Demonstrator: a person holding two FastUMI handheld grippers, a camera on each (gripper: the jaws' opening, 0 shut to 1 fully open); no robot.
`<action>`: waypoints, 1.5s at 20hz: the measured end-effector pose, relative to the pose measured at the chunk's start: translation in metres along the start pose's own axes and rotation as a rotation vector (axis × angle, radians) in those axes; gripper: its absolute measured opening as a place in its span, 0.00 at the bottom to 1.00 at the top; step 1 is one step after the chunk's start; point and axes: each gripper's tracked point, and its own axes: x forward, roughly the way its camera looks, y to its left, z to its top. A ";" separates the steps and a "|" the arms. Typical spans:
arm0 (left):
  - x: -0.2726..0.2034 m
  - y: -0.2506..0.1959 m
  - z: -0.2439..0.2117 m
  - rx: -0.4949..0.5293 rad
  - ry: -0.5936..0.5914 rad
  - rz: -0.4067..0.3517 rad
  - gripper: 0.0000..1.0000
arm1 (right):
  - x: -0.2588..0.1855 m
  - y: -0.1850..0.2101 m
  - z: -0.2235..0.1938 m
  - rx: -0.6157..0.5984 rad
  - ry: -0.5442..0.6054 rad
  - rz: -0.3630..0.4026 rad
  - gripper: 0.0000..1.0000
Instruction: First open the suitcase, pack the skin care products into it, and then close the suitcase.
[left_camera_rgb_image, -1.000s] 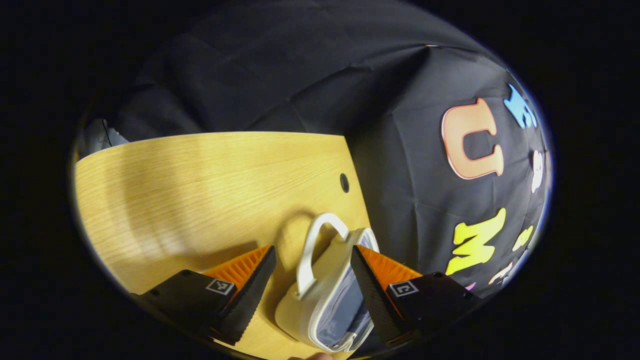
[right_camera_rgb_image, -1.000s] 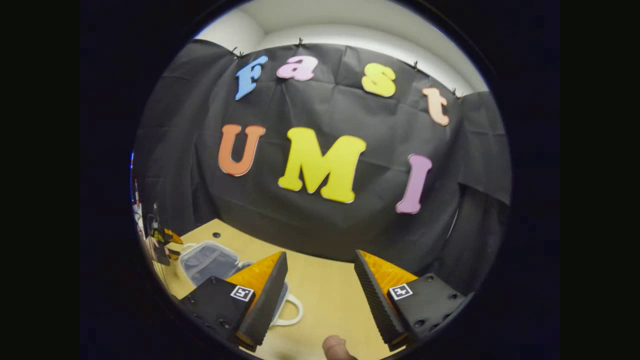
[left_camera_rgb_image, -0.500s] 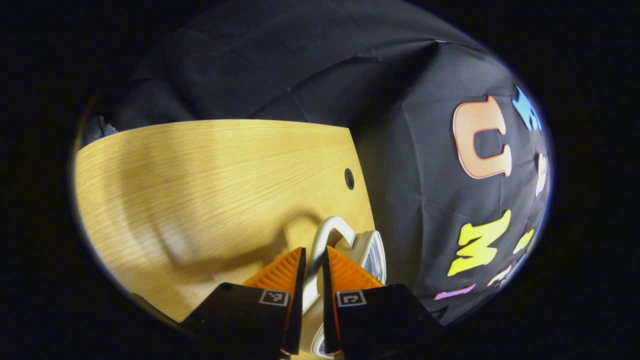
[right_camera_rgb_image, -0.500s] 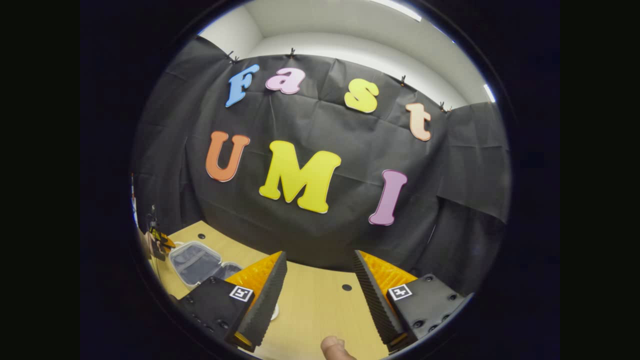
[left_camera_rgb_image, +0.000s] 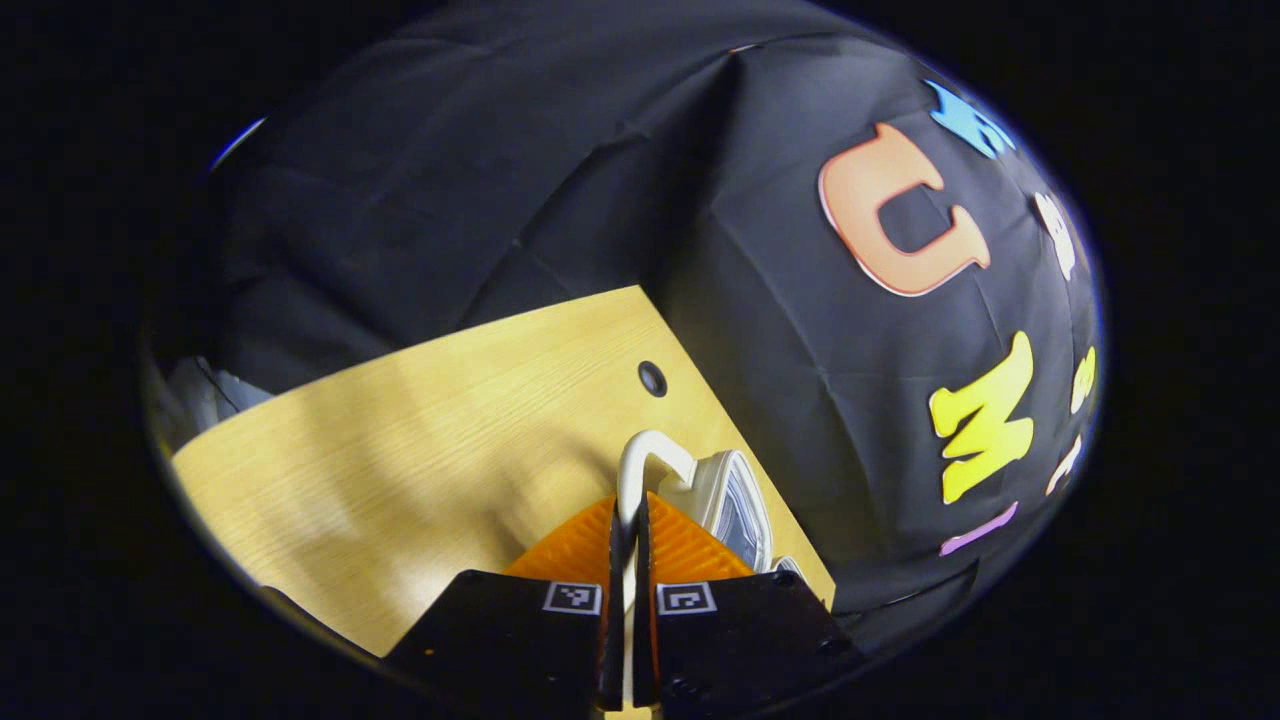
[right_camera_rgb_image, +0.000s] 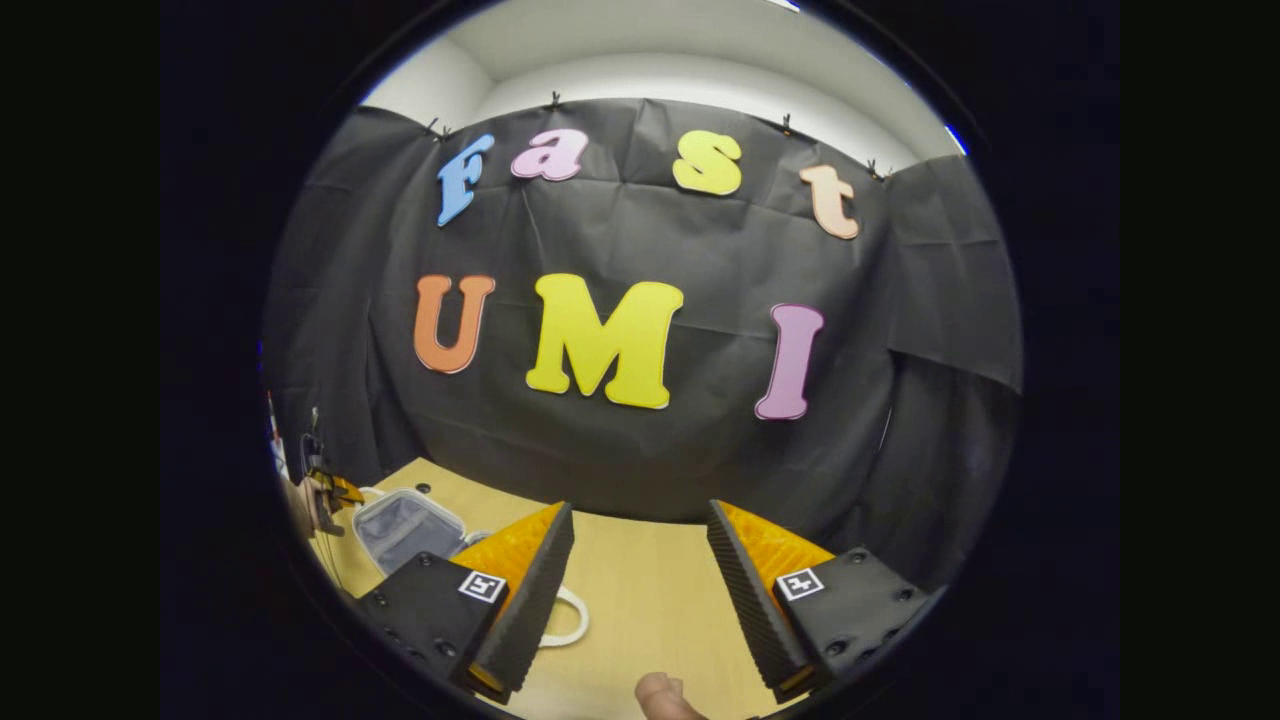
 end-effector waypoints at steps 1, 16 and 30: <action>-0.006 -0.009 0.004 0.046 -0.019 0.002 0.06 | 0.001 -0.003 0.002 0.007 -0.002 0.006 0.80; -0.088 -0.208 -0.035 0.759 -0.167 -0.068 0.06 | 0.009 -0.017 0.001 0.020 0.017 0.122 0.79; -0.089 -0.295 -0.143 1.197 -0.219 0.037 0.06 | 0.018 -0.043 -0.018 0.024 0.059 0.130 0.80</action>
